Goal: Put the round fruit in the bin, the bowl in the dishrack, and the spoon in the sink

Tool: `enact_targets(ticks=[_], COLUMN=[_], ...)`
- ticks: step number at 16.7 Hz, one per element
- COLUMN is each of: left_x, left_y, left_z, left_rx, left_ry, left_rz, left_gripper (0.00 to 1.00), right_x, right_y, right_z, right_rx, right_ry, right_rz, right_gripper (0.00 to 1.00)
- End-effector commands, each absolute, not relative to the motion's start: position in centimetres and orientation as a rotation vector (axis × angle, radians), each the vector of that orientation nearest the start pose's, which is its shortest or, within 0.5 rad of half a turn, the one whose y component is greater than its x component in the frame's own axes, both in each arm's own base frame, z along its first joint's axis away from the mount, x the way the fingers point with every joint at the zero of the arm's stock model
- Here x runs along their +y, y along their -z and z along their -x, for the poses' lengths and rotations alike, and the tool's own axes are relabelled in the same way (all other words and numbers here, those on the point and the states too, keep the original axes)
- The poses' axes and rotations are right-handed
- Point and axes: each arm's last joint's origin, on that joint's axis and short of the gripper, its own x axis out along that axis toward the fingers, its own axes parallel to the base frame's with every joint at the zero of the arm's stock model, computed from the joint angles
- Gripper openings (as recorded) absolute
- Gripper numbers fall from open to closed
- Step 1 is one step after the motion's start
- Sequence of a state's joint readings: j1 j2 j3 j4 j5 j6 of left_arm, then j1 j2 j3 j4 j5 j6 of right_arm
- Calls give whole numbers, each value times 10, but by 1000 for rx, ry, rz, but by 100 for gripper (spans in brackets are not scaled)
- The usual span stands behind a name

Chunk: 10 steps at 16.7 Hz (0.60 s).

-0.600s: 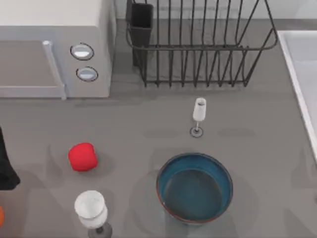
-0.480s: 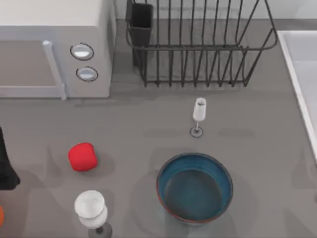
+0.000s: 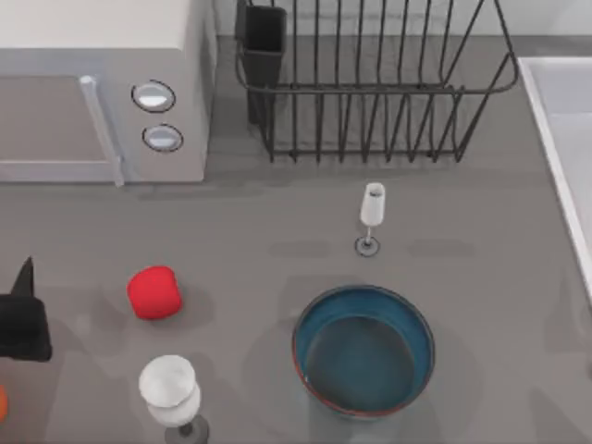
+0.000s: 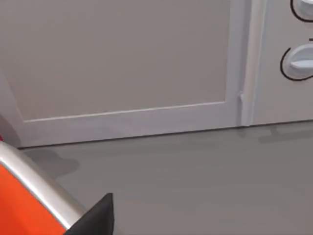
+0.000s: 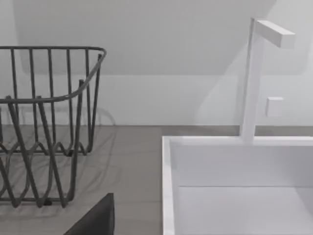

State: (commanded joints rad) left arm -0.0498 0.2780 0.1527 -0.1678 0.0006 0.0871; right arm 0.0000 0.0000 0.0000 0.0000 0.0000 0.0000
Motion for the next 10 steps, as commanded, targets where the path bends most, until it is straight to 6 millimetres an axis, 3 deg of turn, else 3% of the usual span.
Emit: enact_targets(ticks=[5, 10], left_x=[-18, -37], left_y=[-210, -232], left_z=[-143, -188], left_rx=[504, 759], left_ry=[177, 345], left_rz=[-253, -445], left_gripper=[100, 100], right_x=[-1, -1], right_y=[-160, -160], right_z=[-106, -106], right_rx=[0, 0], right_ry=[0, 0], right_rz=[0, 0], right_gripper=[100, 100])
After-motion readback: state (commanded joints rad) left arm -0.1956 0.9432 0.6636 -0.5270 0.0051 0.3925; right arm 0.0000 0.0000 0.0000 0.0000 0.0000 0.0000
